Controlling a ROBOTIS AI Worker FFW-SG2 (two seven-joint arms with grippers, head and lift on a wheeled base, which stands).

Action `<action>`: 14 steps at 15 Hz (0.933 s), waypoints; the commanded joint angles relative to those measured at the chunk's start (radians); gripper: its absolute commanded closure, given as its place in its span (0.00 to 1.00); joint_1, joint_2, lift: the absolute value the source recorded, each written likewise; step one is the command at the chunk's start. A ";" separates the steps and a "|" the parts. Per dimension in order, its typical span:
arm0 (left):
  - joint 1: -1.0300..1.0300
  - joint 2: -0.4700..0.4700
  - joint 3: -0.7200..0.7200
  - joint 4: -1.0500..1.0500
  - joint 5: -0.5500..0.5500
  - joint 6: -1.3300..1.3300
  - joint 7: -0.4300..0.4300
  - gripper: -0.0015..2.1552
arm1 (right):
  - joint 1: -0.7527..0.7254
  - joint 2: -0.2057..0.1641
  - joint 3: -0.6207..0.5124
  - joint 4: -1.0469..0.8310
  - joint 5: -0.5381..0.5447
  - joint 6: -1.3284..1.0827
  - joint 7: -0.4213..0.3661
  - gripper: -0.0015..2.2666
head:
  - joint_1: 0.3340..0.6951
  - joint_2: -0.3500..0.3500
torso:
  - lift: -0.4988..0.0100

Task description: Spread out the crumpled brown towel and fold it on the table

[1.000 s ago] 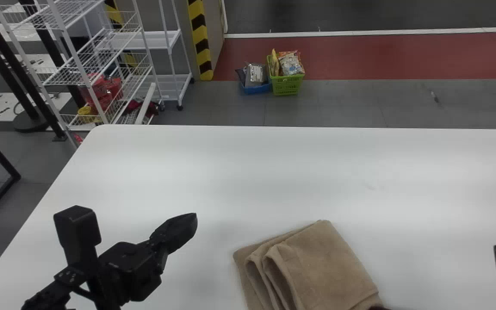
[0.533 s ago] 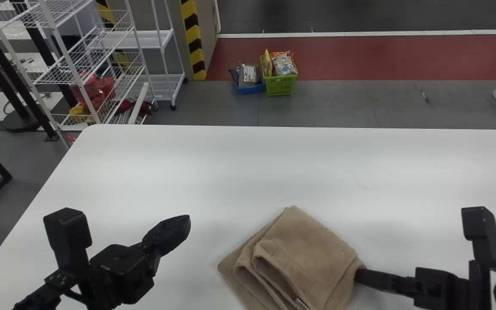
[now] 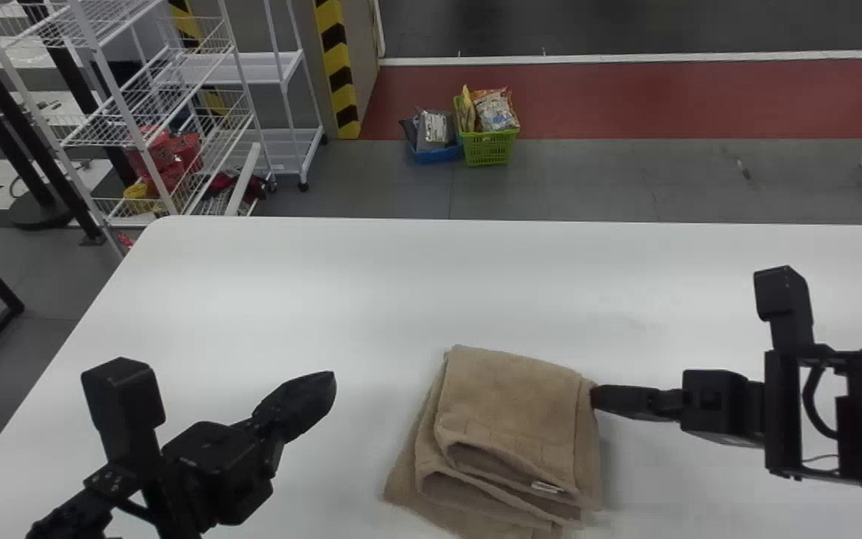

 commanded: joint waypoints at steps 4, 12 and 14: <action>-0.017 0.000 -0.009 0.005 -0.003 0.015 0.003 0.99 | -0.117 0.001 0.065 0.177 0.020 -0.152 0.024 0.79 | 1.00 0.67 | 0.73; -0.021 0.000 0.042 -0.003 0.028 0.058 -0.011 0.99 | 0.065 -0.041 0.097 -0.235 0.071 0.010 0.168 0.10 | 1.00 0.73 | 0.73; -0.020 0.000 0.046 -0.008 0.032 0.068 -0.014 0.99 | 0.107 -0.049 0.147 -0.389 0.200 0.010 0.233 0.06 | 1.00 0.73 | 0.73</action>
